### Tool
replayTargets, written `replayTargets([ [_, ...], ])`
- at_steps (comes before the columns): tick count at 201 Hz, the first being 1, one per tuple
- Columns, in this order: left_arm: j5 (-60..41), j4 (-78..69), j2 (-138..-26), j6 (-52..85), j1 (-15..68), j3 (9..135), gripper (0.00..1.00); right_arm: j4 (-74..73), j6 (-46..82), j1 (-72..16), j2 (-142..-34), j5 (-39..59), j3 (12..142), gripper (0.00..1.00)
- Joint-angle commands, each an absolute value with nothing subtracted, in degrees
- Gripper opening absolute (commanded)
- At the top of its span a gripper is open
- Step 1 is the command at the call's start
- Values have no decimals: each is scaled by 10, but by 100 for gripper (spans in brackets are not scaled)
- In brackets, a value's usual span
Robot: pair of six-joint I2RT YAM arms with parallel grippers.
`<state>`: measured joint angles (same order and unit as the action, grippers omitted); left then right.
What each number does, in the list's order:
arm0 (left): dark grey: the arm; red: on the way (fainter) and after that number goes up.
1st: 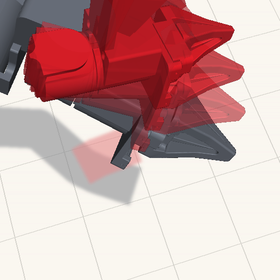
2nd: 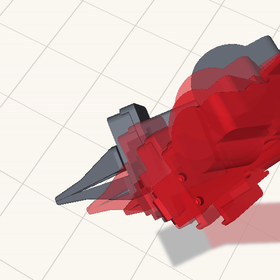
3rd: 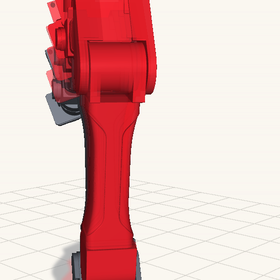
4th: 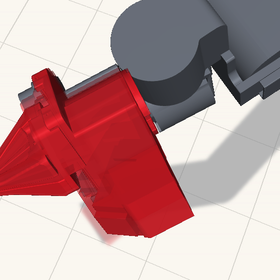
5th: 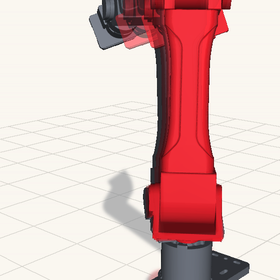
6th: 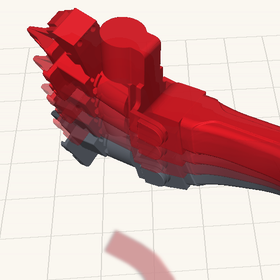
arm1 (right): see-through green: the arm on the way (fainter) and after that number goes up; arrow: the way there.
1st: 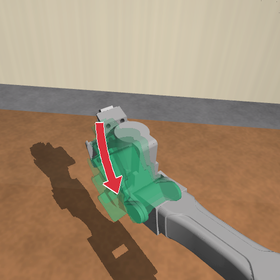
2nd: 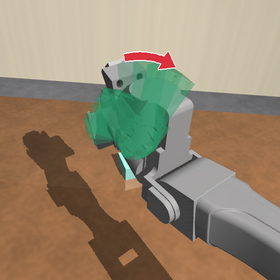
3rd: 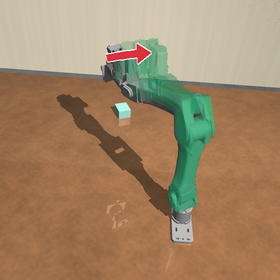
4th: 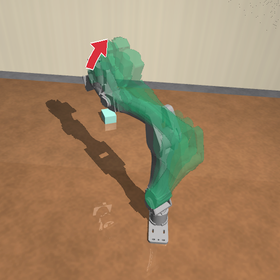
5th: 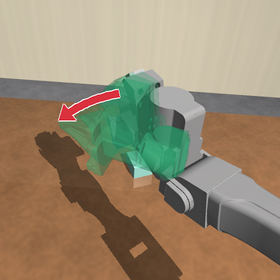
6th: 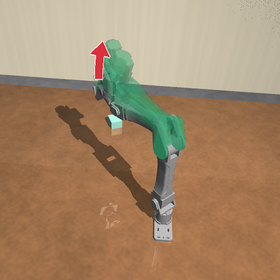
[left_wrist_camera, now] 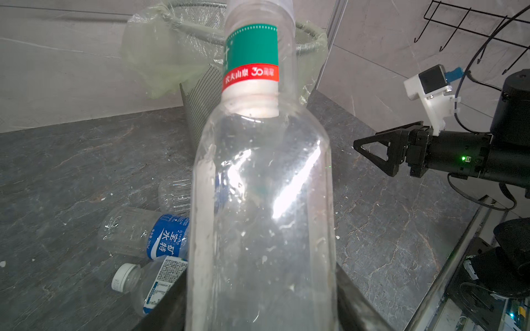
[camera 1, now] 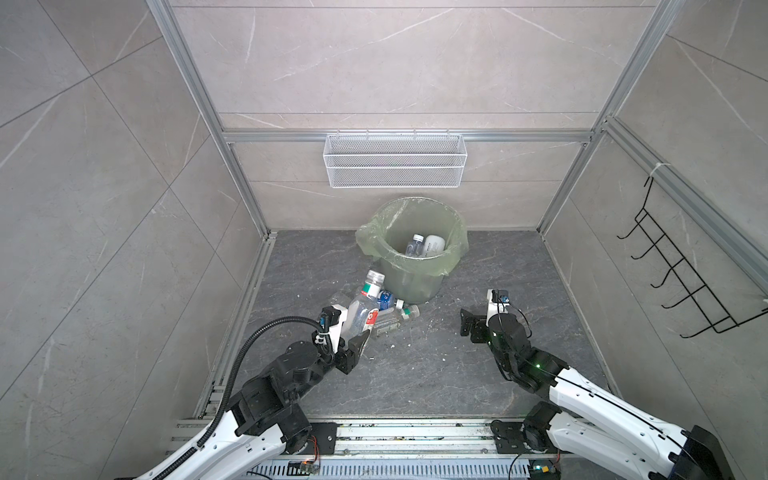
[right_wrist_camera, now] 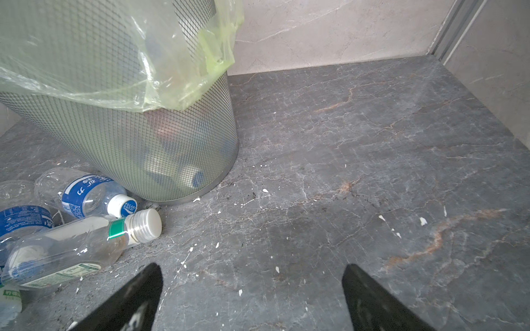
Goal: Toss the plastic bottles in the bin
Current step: 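Lift the green-labelled bottle with the left gripper and drop it into the bin, then lower the left gripper to the pile while the right gripper reaches toward the blue-labelled bottles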
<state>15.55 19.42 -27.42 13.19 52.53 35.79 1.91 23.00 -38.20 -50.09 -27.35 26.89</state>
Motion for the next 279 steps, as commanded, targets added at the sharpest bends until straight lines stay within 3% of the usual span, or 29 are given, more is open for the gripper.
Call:
replayTargets([
  [1, 170, 169, -330, 130, 528, 444, 53, 31, 241, -379, -496, -261, 284, 100],
  [37, 157, 138, -516, 69, 526, 634, 51, 31, 242, -379, -497, -253, 287, 100],
  [75, 45, 179, -814, 43, 442, 971, 50, 33, 243, -379, -498, -238, 289, 100],
  [83, 32, 209, -874, 56, 419, 1047, 59, 35, 243, -379, -498, -236, 290, 100],
  [91, 44, 237, -924, 67, 403, 1109, 79, 38, 243, -379, -497, -237, 291, 100],
  [96, 49, 254, -947, 72, 396, 1139, 97, 40, 242, -379, -495, -238, 292, 100],
  [105, 64, 271, -973, 80, 388, 1167, 100, 45, 240, -379, -491, -241, 292, 100],
  [172, 46, 101, -826, 92, 385, 965, 100, 45, 236, -379, -474, -230, 289, 100],
  [279, 80, 62, -629, 110, 386, 709, 100, 16, 228, -379, -497, -217, 283, 100],
])
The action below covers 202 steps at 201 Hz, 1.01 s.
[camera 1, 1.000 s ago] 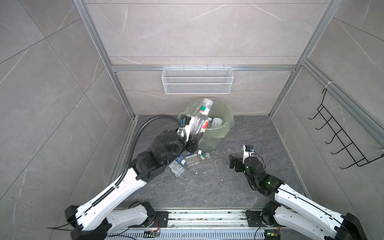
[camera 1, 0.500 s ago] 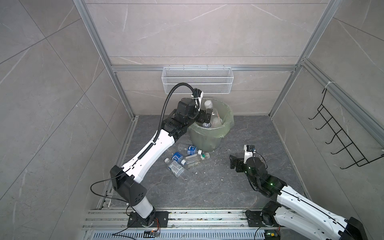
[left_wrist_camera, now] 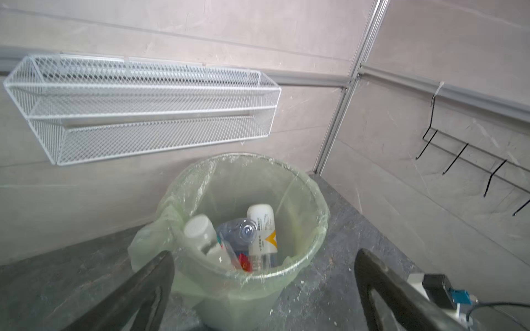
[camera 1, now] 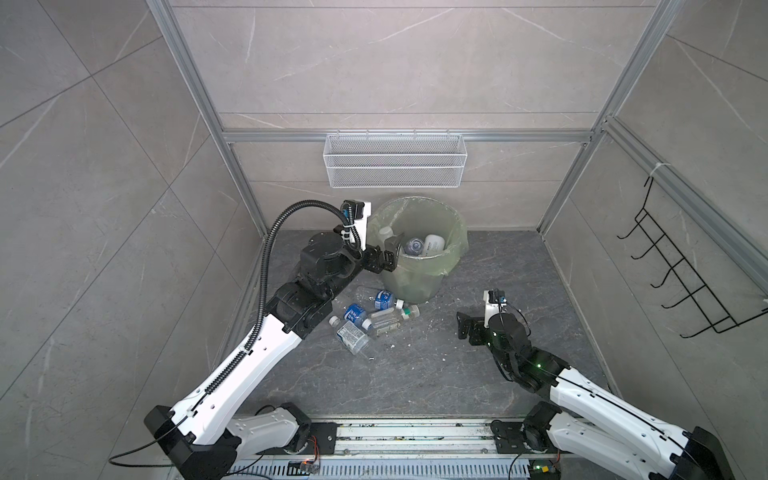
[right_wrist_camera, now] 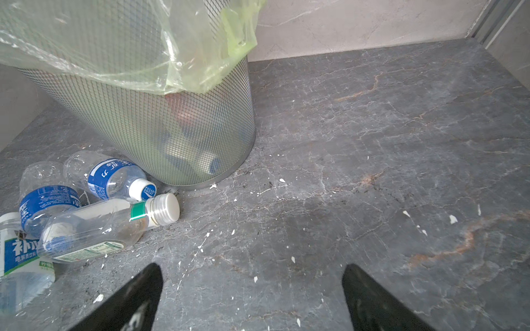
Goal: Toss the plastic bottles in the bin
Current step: 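Lower the left gripper to the pile while the right gripper reaches toward the blue-labelled bottles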
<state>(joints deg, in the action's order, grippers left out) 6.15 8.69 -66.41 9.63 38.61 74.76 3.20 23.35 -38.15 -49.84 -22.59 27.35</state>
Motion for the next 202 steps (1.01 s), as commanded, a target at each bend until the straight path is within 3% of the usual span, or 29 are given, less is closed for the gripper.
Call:
replayTargets([
  [1, 80, 62, -628, 110, 386, 706, 100, 16, 228, -379, -497, -217, 282, 100],
  [79, 113, 38, -538, 134, 385, 538, 100, -35, 208, -379, -495, -186, 261, 100],
  [165, 164, 27, -504, 137, 385, 392, 100, -103, 171, -383, -560, -50, 267, 100],
  [184, 184, 17, -501, 131, 385, 365, 98, -104, 169, -408, -583, -46, 282, 100],
  [202, 196, 2, -494, 125, 384, 342, 98, -68, 139, -483, -622, -115, 329, 100],
])
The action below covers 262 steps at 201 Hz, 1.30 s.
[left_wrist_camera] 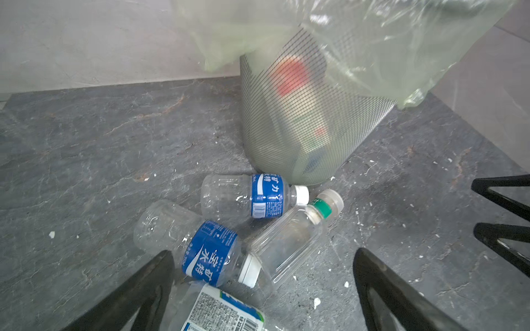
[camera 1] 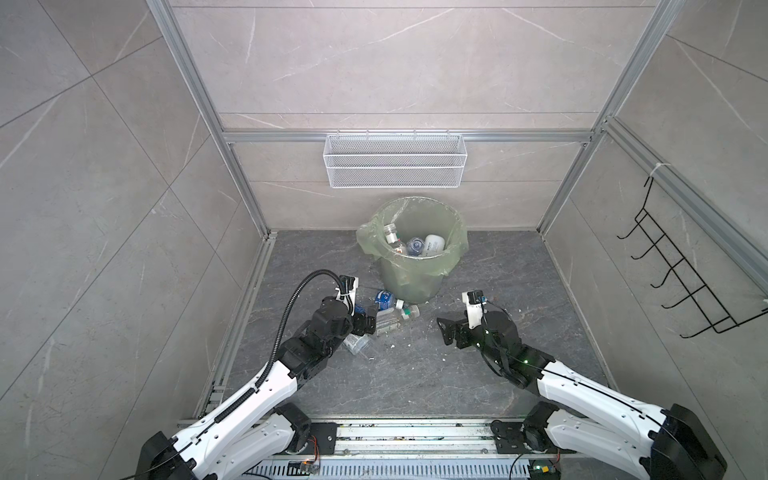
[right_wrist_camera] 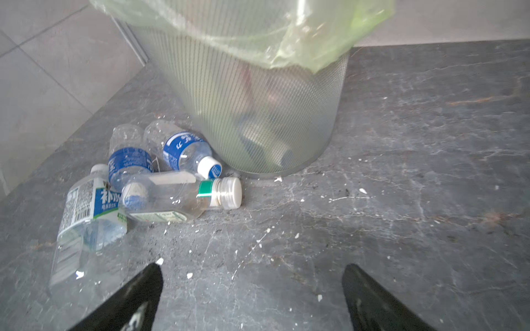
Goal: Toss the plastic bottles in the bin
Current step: 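Lower the left gripper to the pile while the right gripper reaches toward the blue-labelled bottles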
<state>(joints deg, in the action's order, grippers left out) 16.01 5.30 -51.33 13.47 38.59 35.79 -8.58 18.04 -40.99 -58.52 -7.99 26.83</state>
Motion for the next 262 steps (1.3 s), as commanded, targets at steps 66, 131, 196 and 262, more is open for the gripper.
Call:
replayTargets([
  [66, 215, -3, -487, 122, 351, 308, 97, 46, 118, -636, -842, -220, 540, 100],
  [131, 212, 27, -491, 160, 303, 301, 96, 68, 127, -662, -979, -196, 653, 100],
  [196, 262, 65, -514, 205, 267, 305, 95, 95, 135, -662, -1074, -194, 728, 99],
  [262, 294, 77, -517, 228, 254, 302, 96, 110, 139, -662, -1134, -179, 781, 99],
])
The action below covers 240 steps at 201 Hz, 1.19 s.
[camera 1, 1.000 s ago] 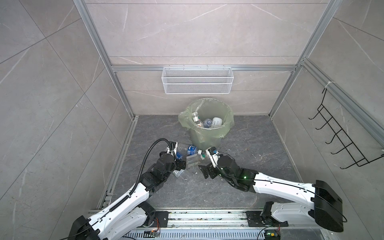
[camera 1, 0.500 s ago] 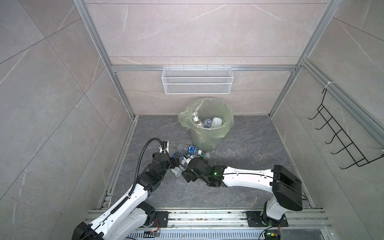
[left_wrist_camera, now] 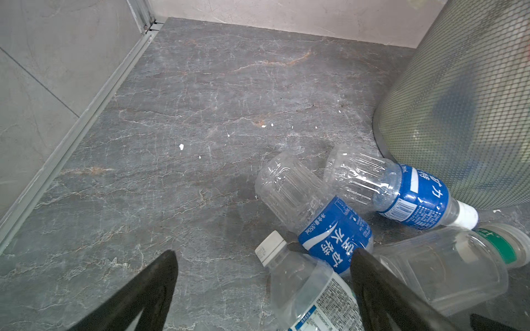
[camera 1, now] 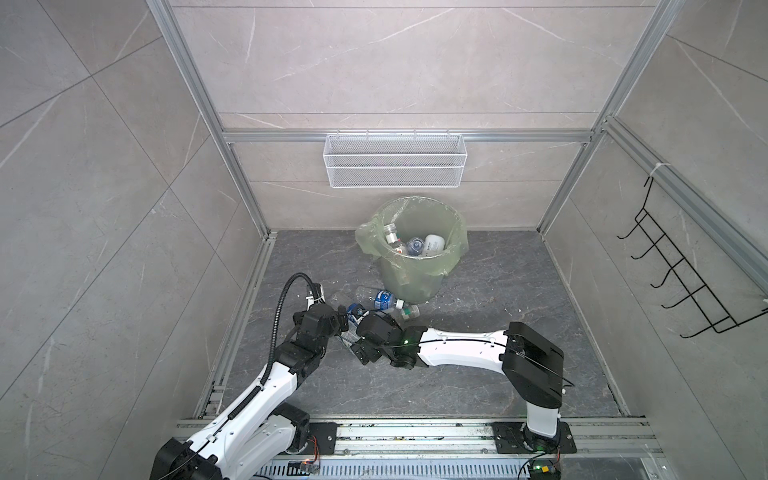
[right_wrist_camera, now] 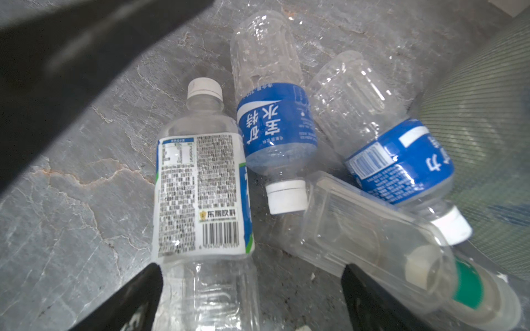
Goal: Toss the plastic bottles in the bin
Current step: 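Lower the left gripper to the pile while the right gripper reaches toward the blue-labelled bottles, then close the right gripper on the white-capped bottle with dense text label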
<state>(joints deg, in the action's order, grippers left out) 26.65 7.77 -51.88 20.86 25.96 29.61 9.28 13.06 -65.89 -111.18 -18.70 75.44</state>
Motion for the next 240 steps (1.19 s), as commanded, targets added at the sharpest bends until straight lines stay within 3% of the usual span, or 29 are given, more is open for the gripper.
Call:
replayTargets([
  [1, 294, 77, -516, 228, 254, 302, 96, 110, 139, -662, -1134, -179, 781, 100],
  [169, 279, 70, -533, 238, 241, 301, 96, 99, 140, -662, -1192, -144, 820, 99],
  [240, 273, 68, -540, 239, 239, 304, 96, 72, 129, -667, -1126, -134, 737, 68],
])
